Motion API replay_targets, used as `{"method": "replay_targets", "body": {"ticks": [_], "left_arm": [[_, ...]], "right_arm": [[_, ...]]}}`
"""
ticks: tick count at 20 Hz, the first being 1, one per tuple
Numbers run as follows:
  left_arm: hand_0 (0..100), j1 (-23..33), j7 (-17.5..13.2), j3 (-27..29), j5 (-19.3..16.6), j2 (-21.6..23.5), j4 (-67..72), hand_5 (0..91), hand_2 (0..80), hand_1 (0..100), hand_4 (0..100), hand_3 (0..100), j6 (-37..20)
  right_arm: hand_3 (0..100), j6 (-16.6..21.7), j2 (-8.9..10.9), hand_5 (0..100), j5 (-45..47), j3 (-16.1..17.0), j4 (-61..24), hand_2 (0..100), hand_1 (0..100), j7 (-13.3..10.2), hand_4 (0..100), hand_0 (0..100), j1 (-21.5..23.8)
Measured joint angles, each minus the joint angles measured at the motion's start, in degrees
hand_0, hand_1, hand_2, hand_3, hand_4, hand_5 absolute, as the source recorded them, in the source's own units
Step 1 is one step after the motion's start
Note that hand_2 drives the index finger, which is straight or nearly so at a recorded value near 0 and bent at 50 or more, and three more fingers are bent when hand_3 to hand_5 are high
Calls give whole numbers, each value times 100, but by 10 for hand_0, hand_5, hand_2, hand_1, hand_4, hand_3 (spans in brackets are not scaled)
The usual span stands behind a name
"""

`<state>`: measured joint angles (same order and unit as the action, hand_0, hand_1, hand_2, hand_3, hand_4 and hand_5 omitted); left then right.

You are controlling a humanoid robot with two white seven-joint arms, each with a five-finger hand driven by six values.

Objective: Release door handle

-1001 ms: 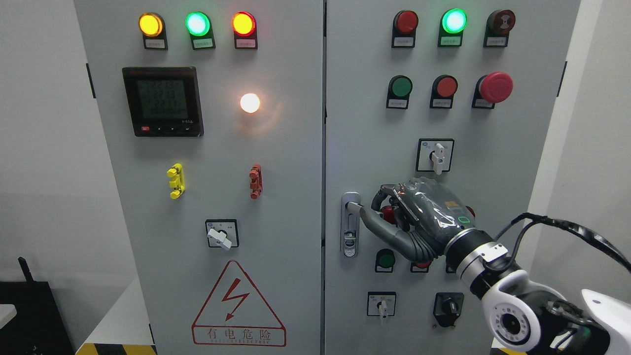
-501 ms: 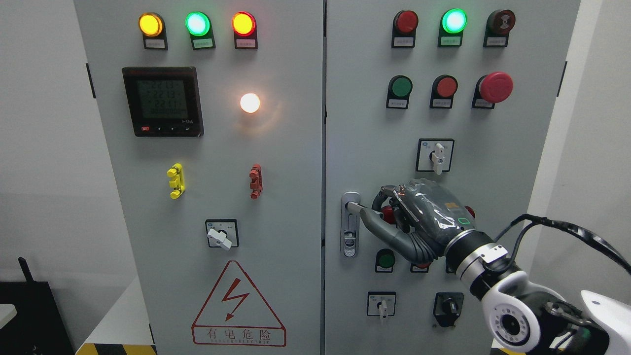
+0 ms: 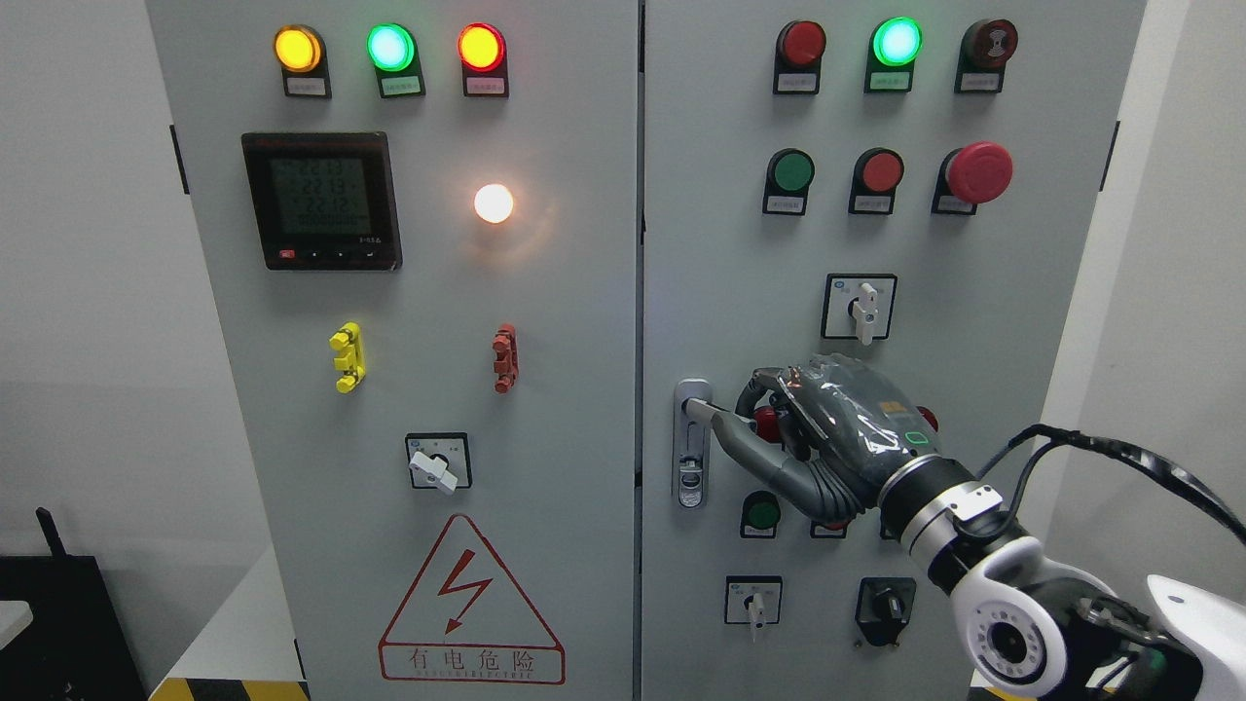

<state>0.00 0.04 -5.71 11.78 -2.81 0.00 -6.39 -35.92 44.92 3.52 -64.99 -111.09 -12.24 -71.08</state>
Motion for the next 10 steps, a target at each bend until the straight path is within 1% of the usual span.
{"method": "replay_targets", "body": {"ticks": [10], "left_arm": [[120,0,0,0,0,0,0,0,0,389,0,0,0]], "right_arm": [[1000,0,0,1000,0,22,-2,501,3,-4,1000,428,29]]}}
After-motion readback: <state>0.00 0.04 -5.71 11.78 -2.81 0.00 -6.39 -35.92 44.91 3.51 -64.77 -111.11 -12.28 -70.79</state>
